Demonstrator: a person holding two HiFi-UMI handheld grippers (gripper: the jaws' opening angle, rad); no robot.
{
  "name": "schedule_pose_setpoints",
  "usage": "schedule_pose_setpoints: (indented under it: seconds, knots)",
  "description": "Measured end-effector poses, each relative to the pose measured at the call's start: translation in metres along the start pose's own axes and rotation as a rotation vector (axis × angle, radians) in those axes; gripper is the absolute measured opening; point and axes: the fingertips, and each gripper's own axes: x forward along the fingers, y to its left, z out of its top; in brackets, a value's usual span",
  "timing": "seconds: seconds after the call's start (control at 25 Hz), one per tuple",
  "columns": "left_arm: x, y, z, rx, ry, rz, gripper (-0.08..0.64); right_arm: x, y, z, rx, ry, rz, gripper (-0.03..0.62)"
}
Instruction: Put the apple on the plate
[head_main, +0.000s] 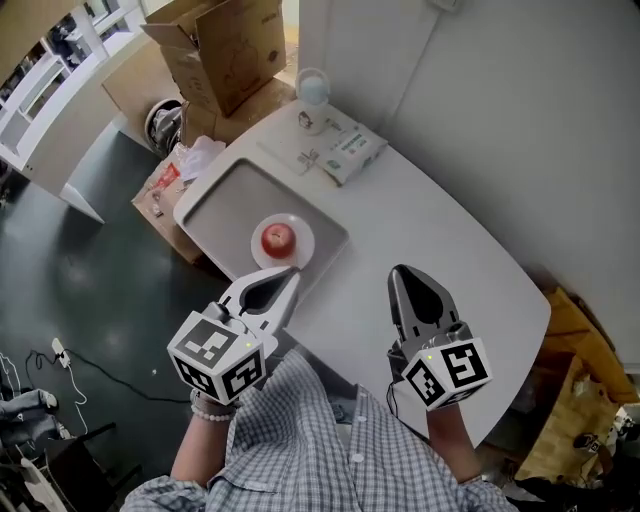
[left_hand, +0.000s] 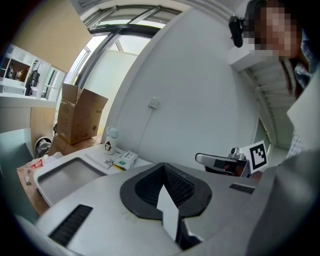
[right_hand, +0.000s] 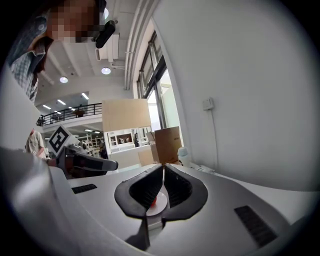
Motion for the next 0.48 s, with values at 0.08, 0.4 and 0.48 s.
schedule_pose_setpoints:
  seconds: [0.08,0.4,0.48]
  knots:
    - [0.0,-0.01,0.003,0.016,-0.004,-0.021,0.008,-0.011,-0.004,0.004,0.001,-0.018,-0.022,0.028]
    - [0.01,-0.025,0.005,0.037,-0.028,-0.066,0.008,-0.04,-0.013,0.015,0.024,-0.059,-0.064,0.028]
    - [0.013,-0.026,0.008,0.033,-0.039,-0.063,0.008,-0.043,-0.019,0.012,0.036,-0.06,-0.066,0.028]
